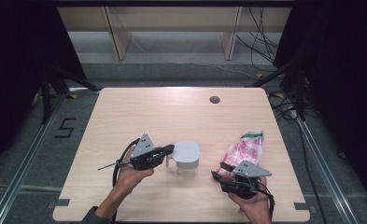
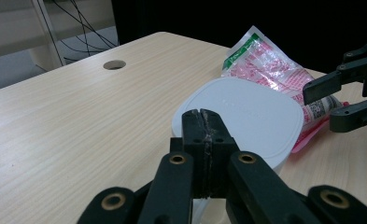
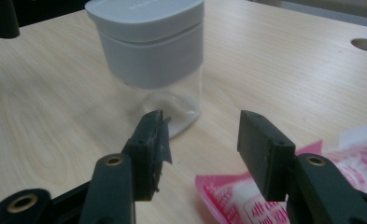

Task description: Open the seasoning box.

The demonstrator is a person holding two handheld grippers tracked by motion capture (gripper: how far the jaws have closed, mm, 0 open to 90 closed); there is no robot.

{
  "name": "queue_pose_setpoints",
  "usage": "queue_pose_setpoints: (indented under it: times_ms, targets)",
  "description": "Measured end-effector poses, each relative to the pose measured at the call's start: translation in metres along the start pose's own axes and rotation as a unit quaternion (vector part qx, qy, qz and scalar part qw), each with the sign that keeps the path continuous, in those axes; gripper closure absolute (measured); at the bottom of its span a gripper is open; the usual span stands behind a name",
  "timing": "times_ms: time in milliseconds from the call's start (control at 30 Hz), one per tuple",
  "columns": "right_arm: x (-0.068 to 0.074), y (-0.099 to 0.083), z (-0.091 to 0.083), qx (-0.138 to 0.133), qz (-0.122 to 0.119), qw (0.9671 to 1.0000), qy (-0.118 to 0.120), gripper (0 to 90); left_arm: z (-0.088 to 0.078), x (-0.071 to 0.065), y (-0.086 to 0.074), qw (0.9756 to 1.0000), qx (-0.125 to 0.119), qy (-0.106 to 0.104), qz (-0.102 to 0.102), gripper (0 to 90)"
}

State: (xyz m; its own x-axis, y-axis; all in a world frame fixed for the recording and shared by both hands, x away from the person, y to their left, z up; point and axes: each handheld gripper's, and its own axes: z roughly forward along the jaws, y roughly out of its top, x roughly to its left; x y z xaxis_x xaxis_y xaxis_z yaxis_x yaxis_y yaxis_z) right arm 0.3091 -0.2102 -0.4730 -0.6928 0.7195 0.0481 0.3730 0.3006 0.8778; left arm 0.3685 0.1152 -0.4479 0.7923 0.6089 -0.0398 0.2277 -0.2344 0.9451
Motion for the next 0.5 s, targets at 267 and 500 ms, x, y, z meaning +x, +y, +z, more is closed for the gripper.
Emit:
queue_pose_setpoints:
  times_ms: [267, 500]
  targets:
    - [0.0, 0.01, 0.005, -0.02, -0.015, 0.9996, 0.01, 72.2, -0.001, 0.0, -0.001, 1.0, -0.002, 0.001, -0.005, 88.9]
    - [0.001, 0.021, 0.01, -0.036, -0.029, 0.9985, 0.029, 89.2, -0.001, -0.001, -0.001, 1.0, -0.001, 0.003, -0.003, 89.0]
